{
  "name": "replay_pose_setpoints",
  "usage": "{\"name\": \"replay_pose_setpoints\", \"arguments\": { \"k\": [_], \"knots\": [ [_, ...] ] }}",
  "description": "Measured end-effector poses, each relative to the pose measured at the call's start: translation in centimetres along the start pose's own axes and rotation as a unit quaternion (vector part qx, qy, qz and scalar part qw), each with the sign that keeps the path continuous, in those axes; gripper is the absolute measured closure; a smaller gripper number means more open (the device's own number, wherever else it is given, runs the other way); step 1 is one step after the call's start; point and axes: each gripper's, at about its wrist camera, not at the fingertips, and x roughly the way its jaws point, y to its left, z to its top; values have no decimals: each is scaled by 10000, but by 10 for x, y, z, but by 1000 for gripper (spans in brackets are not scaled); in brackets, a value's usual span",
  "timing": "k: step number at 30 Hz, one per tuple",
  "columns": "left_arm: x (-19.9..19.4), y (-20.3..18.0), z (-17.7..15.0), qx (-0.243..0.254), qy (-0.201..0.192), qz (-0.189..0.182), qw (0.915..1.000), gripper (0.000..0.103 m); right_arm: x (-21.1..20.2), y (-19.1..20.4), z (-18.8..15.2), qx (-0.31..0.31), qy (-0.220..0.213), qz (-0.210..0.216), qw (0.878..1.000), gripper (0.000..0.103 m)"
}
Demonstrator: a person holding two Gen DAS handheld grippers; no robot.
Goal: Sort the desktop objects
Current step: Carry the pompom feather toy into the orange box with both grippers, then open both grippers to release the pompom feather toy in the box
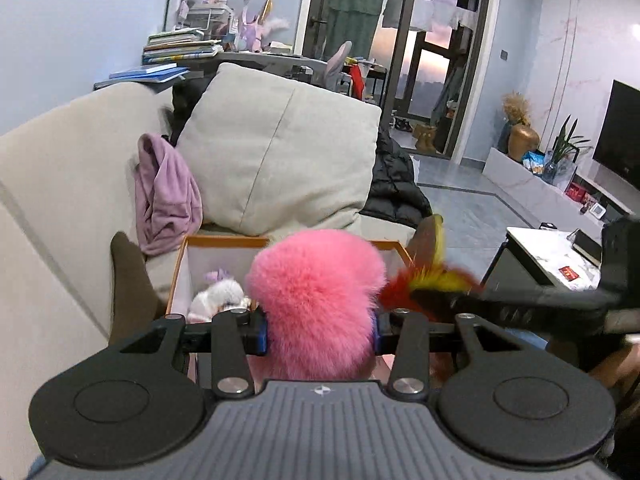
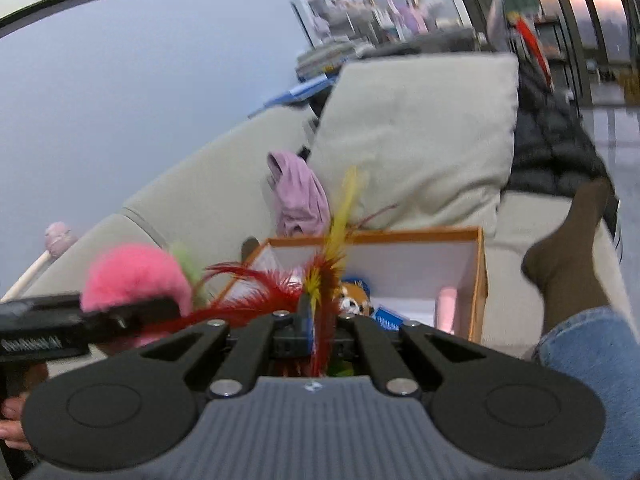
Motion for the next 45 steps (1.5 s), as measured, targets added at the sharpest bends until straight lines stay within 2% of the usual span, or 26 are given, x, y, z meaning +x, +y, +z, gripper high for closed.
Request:
{"name": "replay_pose_setpoints", "arguments": {
  "k": [8, 10, 13, 14, 17, 20, 28, 36, 45],
  "knots": [
    [35, 1, 12, 152, 231, -35, 9996, 54, 29, -24, -23, 297, 619, -10, 9976, 101],
    [45, 0, 16, 218, 274, -32, 9994, 54, 31, -28, -25, 277, 654, -67, 9974, 94],
    [59, -3, 19, 304, 360, -31, 9989, 54, 23, -34, -25, 205, 351, -187, 9990, 84],
    [65, -4, 19, 326, 404, -41, 9986, 54, 20, -36, -24, 198, 198, -260, 9993, 74],
    [88, -8, 17, 390, 609, -71, 9974, 54, 14, -44, -23, 132, -242, -615, 9977, 72],
    [113, -9, 12, 391, 885, -143, 9952, 54, 9, -47, -25, 17, -495, -851, 9951, 72],
    [157, -7, -5, 294, 1442, -167, 9890, 50, 7, -48, -28, -199, -735, -851, 9935, 65],
    [133, -6, 1, 198, 1194, -94, 9926, 49, 13, -39, -34, -461, -597, -858, 9935, 61],
    [57, -13, -4, -28, 497, 81, 9987, 47, -1, -9, -41, -772, -658, -819, 9915, 54]
  ]
}}
